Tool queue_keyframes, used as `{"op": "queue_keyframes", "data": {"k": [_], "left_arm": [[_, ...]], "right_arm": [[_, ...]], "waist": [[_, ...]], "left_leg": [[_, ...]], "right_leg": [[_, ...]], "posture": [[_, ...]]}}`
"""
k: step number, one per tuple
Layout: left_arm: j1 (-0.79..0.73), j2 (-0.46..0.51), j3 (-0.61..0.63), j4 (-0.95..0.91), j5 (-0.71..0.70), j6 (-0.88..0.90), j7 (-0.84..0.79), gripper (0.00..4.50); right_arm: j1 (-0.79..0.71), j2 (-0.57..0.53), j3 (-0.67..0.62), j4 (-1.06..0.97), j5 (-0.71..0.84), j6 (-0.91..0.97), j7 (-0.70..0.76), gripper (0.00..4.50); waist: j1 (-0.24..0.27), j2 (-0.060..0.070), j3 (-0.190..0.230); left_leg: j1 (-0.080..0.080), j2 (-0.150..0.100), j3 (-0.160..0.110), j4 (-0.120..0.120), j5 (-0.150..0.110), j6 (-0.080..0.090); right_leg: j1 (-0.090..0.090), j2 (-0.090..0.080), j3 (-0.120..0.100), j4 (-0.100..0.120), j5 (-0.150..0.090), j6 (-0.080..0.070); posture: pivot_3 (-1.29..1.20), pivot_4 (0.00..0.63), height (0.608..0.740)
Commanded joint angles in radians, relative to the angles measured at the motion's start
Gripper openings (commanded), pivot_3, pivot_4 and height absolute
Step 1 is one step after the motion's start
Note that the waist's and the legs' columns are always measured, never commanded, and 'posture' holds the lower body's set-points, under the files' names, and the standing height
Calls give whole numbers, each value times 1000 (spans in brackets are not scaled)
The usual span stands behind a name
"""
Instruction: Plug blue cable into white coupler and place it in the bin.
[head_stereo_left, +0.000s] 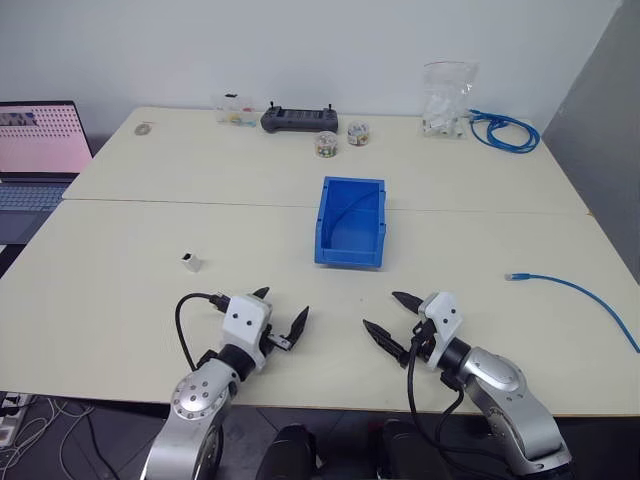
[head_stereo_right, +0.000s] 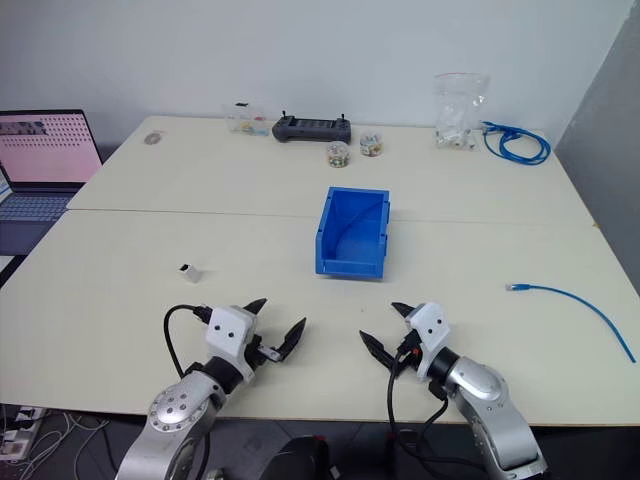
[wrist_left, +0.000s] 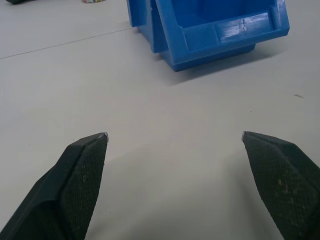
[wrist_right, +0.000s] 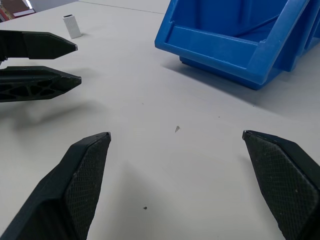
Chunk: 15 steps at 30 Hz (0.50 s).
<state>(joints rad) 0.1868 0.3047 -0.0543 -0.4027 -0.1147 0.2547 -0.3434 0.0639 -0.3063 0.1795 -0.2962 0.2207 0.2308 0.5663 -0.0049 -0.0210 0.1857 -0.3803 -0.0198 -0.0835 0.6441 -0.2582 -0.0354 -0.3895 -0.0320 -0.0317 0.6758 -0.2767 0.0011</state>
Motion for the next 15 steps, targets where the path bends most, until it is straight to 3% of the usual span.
{"op": "queue_keyframes", "data": {"k": [1, 15], "left_arm": [[7, -9, -6, -49, -17, -21, -11, 4500], [20, 11, -12, -61, -29, -12, -43, 4500]], "right_arm": [[-6, -3, -12, -12, 12, -12, 7, 4482], [1, -16, -16, -21, 11, -11, 8, 4482]], "waist": [[0, 0, 0], [0, 0, 0]], "left_leg": [[0, 0, 0, 0, 0, 0], [0, 0, 0, 0, 0, 0]], "right_leg": [[0, 0, 0, 0, 0, 0], [0, 0, 0, 0, 0, 0]], "posture": [[0, 150, 740], [0, 150, 740]]}}
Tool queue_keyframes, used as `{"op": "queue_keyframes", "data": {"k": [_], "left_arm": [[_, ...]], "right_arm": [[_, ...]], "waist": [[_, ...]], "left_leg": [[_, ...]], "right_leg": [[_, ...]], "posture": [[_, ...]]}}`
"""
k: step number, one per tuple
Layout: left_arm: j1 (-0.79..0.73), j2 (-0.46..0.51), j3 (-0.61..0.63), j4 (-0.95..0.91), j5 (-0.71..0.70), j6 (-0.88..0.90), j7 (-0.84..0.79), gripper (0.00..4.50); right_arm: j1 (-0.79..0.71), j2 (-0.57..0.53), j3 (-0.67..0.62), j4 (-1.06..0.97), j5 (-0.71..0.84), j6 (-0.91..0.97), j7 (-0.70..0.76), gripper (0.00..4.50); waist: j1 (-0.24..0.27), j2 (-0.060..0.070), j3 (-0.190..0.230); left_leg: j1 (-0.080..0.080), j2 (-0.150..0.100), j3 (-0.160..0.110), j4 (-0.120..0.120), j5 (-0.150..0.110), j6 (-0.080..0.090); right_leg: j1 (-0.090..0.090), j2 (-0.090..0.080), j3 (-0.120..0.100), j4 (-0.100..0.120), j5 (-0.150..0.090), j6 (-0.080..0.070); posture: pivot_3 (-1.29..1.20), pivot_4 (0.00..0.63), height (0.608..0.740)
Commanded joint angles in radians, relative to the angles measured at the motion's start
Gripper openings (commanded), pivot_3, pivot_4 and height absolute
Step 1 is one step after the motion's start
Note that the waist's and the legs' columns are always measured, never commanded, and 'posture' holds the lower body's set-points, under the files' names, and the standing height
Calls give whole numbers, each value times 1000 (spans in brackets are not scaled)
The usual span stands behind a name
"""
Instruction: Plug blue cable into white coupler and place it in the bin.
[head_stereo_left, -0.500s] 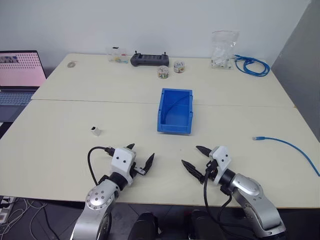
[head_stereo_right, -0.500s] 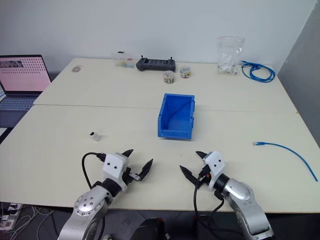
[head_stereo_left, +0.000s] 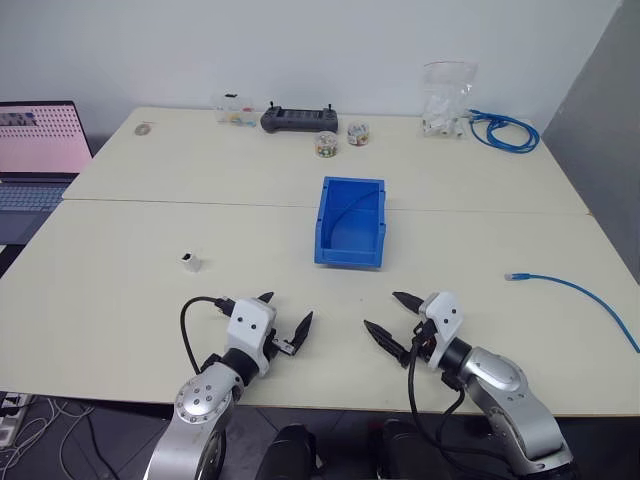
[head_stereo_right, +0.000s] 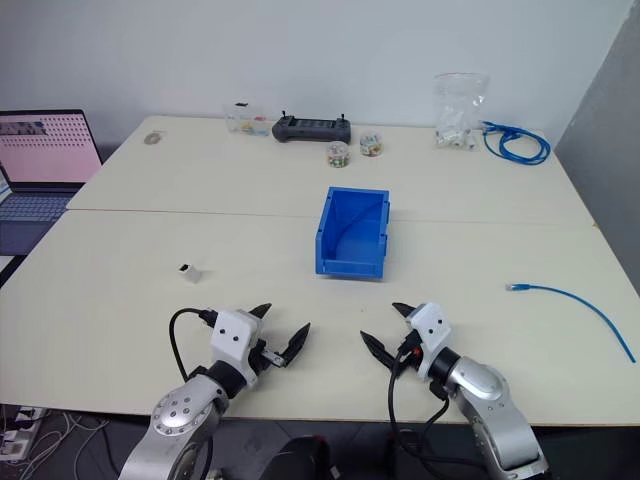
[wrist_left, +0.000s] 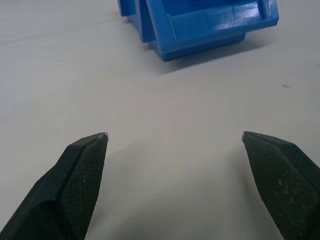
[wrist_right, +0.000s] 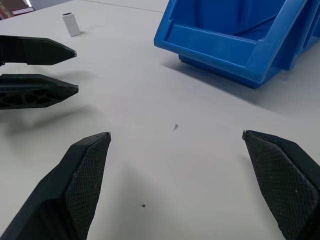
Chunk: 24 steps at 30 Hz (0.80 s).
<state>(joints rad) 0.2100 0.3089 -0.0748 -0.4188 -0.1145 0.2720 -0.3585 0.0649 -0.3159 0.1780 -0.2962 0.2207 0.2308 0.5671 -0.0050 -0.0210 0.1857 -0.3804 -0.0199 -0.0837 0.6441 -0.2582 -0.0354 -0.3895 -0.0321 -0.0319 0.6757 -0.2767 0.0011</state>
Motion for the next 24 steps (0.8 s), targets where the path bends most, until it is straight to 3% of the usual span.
{"op": "queue_keyframes", "data": {"k": [1, 9, 16, 21, 24], "left_arm": [[-5, 11, 14, -49, -35, -21, -33, 4500], [-45, 85, 44, -93, -217, 17, -215, 4500], [-314, 195, -52, -114, -311, 179, -382, 4500], [-485, 246, -147, -96, -331, 288, -480, 4500], [-584, 222, -220, -48, -284, 294, -488, 4500]], "right_arm": [[-1, -7, -15, -21, 11, -11, 7, 4482], [17, -39, -28, -59, -1, 1, -3, 4482], [23, -159, -174, -193, 60, 95, 6, 4482], [32, -321, -337, -199, 99, 144, 79, 4482], [-5, -468, -482, -58, 133, 163, 170, 4482]], "waist": [[0, 0, 0], [1, 0, 0], [3, 0, 0], [2, 0, 0], [4, 0, 0]], "left_leg": [[0, 0, 0, 0, 0, 0], [0, 0, 0, 0, 0, 0], [-1, -1, 0, 1, 0, 0], [-1, -1, 1, 0, 0, 0], [-1, -2, 3, 1, 0, 0]], "right_leg": [[0, 0, 0, 0, 0, 0], [0, 0, 0, 0, 0, 0], [1, 0, -1, -1, 0, 0], [1, 0, -1, -1, 0, 0], [1, 2, -2, -1, 0, 1]], "posture": [[0, 150, 740], [0, 150, 740], [0, 150, 740], [0, 150, 740], [0, 150, 740]]}}
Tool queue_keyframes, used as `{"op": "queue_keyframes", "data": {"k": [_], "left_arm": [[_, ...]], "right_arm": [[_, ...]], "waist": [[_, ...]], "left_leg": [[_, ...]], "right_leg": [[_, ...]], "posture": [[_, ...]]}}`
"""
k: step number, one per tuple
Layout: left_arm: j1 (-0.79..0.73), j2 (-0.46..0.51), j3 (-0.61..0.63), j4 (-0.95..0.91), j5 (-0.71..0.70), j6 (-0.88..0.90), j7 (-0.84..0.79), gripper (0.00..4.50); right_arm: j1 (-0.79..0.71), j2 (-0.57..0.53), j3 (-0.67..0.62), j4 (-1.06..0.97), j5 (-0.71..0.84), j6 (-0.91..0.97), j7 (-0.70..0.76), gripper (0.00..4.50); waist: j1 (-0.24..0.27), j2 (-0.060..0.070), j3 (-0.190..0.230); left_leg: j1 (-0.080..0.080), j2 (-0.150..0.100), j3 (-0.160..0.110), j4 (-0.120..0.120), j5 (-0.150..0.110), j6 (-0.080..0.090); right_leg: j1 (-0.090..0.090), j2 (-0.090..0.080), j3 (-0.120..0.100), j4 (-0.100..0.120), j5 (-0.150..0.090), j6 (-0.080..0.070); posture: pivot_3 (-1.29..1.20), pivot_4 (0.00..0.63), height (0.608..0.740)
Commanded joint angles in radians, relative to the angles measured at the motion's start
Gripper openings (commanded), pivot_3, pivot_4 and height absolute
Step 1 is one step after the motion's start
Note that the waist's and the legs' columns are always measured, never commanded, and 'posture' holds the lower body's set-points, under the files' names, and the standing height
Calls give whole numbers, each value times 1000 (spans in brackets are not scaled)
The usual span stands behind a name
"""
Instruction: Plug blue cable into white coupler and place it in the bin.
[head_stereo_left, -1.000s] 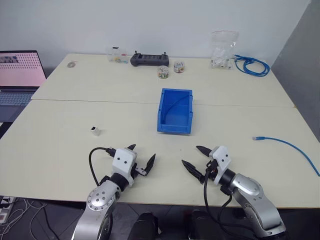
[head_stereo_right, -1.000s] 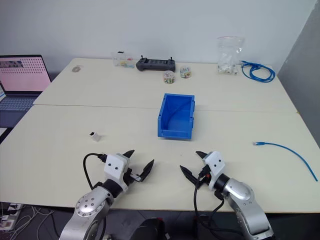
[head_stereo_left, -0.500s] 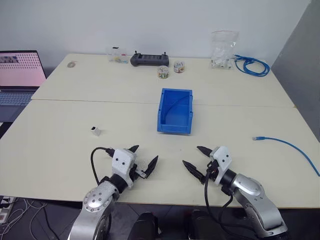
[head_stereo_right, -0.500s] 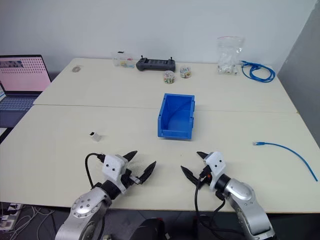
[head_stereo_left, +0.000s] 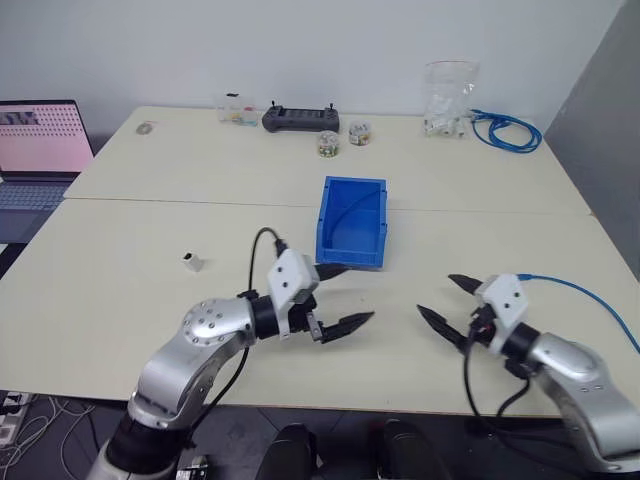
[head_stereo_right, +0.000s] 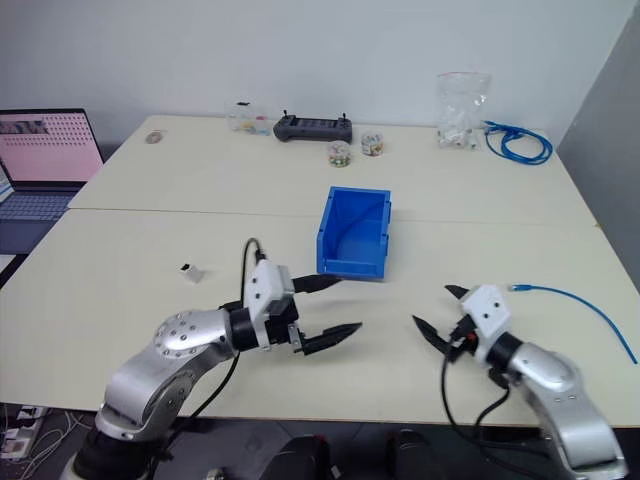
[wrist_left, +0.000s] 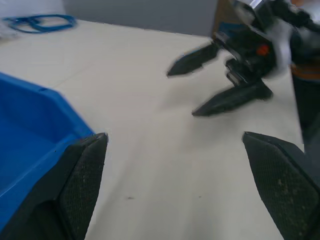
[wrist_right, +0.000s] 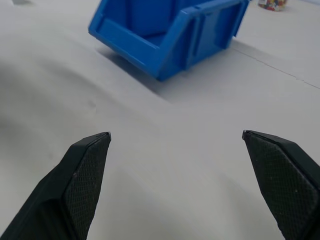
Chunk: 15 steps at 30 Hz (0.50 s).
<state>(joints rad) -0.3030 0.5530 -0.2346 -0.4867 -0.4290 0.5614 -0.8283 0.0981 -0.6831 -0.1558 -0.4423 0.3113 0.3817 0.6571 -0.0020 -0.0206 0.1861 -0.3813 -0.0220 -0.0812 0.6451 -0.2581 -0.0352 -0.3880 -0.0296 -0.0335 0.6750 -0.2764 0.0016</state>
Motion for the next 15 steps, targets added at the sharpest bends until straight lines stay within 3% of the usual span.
{"op": "queue_keyframes", "data": {"k": [1, 6, 9, 15], "left_arm": [[-93, -30, -81, 37, 47, 1, -19, 4500], [-159, -44, -140, 89, 100, -18, -37, 4500], [-193, -40, -167, 97, 103, 10, -75, 4500], [-259, -74, -196, 109, 118, 42, -81, 4500]], "right_arm": [[-57, -148, -163, 154, 43, -3, 124, 4482], [-160, -298, -114, 414, -7, -82, 288, 4482], [-284, -362, -22, 642, -84, -140, 378, 4482], [-595, -371, 163, 1099, -264, -273, 458, 4482]], "waist": [[0, -1, 0], [-6, -1, 1], [-7, 0, 1], [-9, 1, 2]], "left_leg": [[0, 0, 1, 1, 0, 0], [1, 2, 3, 0, 0, 1], [1, 4, 3, 0, 0, 0], [1, 1, 6, 1, 1, 1]], "right_leg": [[0, 1, 0, 0, 0, 1], [1, 2, 2, -1, 1, 1], [0, 2, 1, 0, 0, 0], [0, 2, 4, 0, 1, 0]], "posture": [[0, 150, 740], [0, 150, 740], [0, 150, 740], [0, 150, 740]]}}
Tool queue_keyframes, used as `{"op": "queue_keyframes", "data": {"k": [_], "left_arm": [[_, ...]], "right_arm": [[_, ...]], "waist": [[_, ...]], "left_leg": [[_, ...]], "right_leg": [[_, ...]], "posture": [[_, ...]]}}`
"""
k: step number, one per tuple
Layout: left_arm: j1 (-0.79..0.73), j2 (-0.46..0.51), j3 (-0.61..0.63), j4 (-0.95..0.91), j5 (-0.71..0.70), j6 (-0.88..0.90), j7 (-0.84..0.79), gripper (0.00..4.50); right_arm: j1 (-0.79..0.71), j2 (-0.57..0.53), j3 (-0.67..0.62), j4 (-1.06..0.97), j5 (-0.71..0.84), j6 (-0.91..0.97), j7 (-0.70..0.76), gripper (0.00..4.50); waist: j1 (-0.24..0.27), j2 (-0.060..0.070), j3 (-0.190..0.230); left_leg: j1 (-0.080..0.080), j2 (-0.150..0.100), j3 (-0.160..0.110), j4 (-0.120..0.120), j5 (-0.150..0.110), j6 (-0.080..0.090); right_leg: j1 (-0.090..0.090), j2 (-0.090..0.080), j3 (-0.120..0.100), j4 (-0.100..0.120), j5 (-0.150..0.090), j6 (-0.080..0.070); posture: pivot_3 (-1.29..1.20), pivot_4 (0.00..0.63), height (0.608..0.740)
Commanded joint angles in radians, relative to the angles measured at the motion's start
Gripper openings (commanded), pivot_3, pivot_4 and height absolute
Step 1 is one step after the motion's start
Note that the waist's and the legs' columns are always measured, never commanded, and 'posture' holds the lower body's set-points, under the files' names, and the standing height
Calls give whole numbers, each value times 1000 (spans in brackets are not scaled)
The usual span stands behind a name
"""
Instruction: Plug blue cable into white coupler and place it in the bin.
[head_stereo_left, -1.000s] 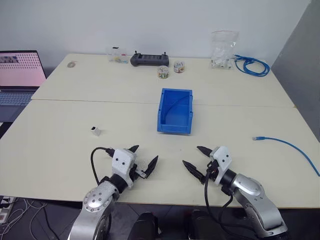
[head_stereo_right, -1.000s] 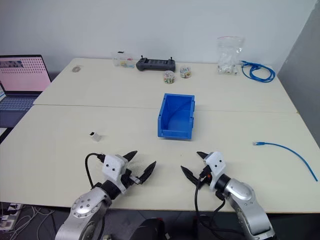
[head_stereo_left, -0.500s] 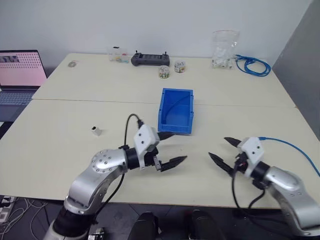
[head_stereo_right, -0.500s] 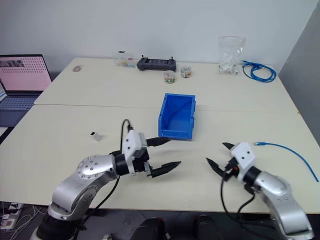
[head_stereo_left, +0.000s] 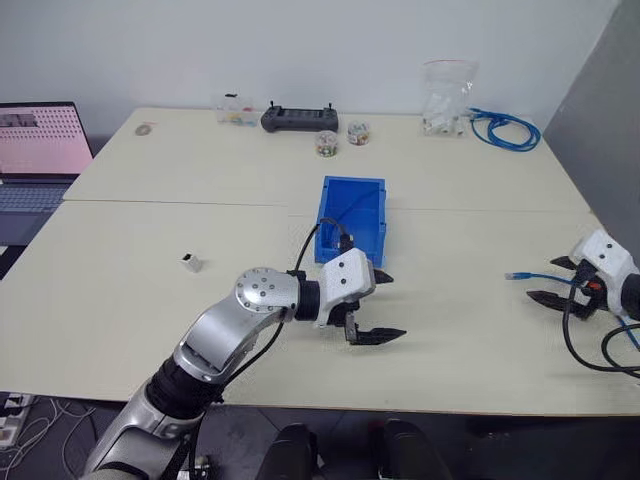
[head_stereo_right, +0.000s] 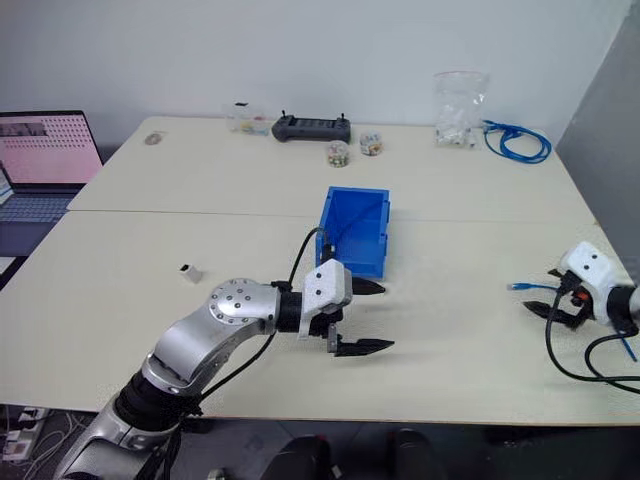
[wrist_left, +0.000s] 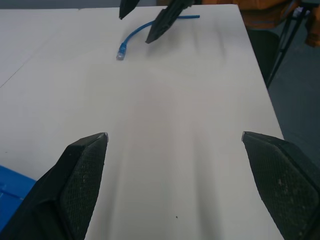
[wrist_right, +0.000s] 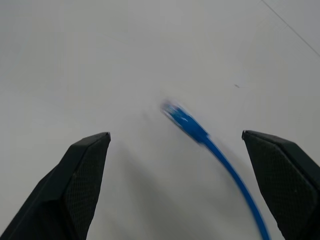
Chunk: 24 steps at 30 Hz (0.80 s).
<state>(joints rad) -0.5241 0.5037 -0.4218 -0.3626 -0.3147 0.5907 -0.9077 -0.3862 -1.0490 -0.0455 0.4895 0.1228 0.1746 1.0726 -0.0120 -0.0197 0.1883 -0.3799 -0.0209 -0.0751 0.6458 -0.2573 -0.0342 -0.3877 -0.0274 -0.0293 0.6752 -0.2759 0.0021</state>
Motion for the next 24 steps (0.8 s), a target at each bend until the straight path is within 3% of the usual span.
{"op": "queue_keyframes", "data": {"k": [1, 7, 11, 16, 19, 24], "left_arm": [[-44, -31, -10, -15, 5, 16, 0, 4500], [-68, -51, -13, -11, 15, 33, 4, 4500], [-75, -54, -10, -9, 21, 37, 5, 4500], [-68, -42, -4, -13, 23, 39, -5, 4500], [-69, -40, -5, -4, 25, 36, -10, 4500], [-54, -24, -8, 6, 22, 24, -39, 4500]], "right_arm": [[-150, 1, 70, 219, -91, -81, 54, 4482], [-391, 60, 164, 519, -183, -57, 133, 4482], [-461, 82, 186, 630, -217, -36, 164, 3709], [-496, 96, 180, 682, -223, 2, 213, 2423], [-481, 94, 186, 656, -223, -8, 264, 1898], [-391, 72, 204, 515, -236, -182, 298, 503]], "waist": [[1, 0, 0], [-6, 0, 0], [-6, 0, 0], [-6, 0, 0], [-6, 0, 0], [-8, 0, 0]], "left_leg": [[0, 0, 0, 0, 0, 0], [1, 0, 3, 0, 0, 0], [2, 0, 3, 0, 0, 0], [2, 0, 4, 0, 0, 0], [4, 0, 5, 0, 0, 0], [5, 0, 6, 0, 0, 0]], "right_leg": [[-1, 0, 1, 0, 0, 0], [-1, -2, 7, 0, 1, -1], [-1, -3, 8, 0, 3, -3], [-1, -3, 11, 0, 3, -1], [-1, -3, 13, 1, 4, -1], [-1, -3, 13, 2, 3, -1]], "posture": [[0, 150, 740], [0, 150, 740], [0, 150, 740], [0, 150, 740], [0, 150, 740], [0, 150, 740]]}}
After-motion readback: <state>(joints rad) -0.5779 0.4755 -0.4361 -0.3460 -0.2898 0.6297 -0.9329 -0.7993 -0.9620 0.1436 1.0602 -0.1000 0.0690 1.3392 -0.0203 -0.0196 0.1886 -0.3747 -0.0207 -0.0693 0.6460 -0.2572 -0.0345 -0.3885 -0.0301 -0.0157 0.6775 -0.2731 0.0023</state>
